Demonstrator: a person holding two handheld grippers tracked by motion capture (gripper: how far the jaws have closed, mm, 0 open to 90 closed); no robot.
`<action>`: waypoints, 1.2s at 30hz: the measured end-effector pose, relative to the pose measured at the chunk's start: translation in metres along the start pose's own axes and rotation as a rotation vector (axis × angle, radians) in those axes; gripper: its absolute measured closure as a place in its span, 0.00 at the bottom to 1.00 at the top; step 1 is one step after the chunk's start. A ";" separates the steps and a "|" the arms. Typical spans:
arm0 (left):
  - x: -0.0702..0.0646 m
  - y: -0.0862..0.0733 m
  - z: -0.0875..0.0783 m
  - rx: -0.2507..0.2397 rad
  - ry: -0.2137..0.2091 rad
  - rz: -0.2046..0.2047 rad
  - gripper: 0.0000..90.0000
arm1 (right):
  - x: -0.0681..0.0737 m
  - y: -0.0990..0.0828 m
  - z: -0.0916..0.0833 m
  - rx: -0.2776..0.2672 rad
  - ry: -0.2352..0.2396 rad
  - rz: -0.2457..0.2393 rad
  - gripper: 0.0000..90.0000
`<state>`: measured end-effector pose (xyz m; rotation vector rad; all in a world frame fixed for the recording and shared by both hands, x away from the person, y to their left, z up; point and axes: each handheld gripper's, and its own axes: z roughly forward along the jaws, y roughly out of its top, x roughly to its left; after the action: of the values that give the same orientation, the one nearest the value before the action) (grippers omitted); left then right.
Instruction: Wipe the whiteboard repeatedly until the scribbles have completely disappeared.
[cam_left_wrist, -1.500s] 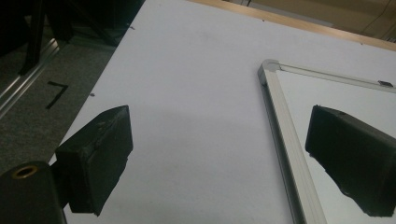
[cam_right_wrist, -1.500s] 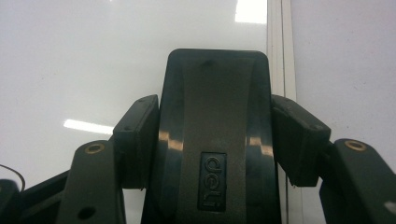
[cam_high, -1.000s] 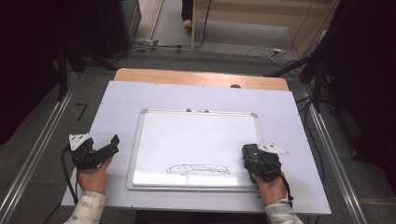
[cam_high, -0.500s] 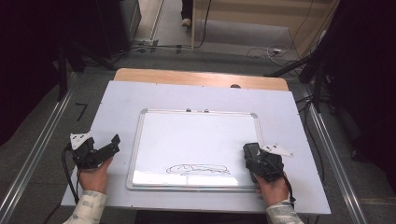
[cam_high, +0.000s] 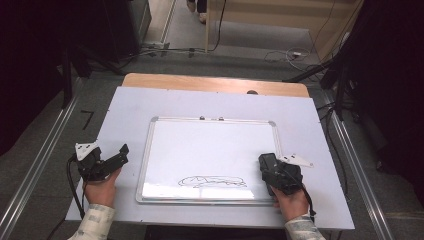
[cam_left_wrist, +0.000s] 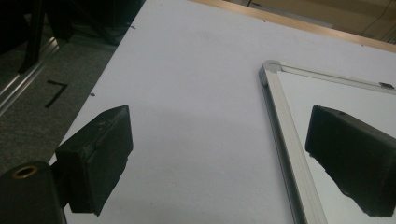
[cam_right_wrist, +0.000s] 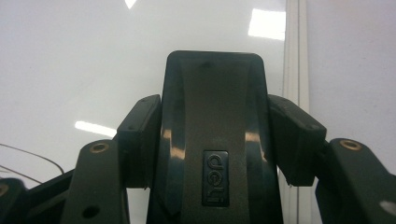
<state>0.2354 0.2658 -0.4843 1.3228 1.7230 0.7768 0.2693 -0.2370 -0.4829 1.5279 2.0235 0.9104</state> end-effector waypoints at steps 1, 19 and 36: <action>0.000 0.000 0.000 0.000 0.000 0.001 0.09 | 0.000 0.000 0.000 0.000 0.000 0.000 0.43; 0.002 0.000 -0.001 0.002 0.003 -0.007 0.09 | 0.026 0.000 0.012 0.031 0.052 -0.070 0.43; 0.001 0.000 0.000 0.009 0.006 0.001 0.09 | 0.045 0.000 0.017 0.033 0.053 -0.140 0.43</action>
<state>0.2348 0.2665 -0.4846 1.3287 1.7328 0.7745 0.2677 -0.1899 -0.4925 1.3719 2.1629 0.8745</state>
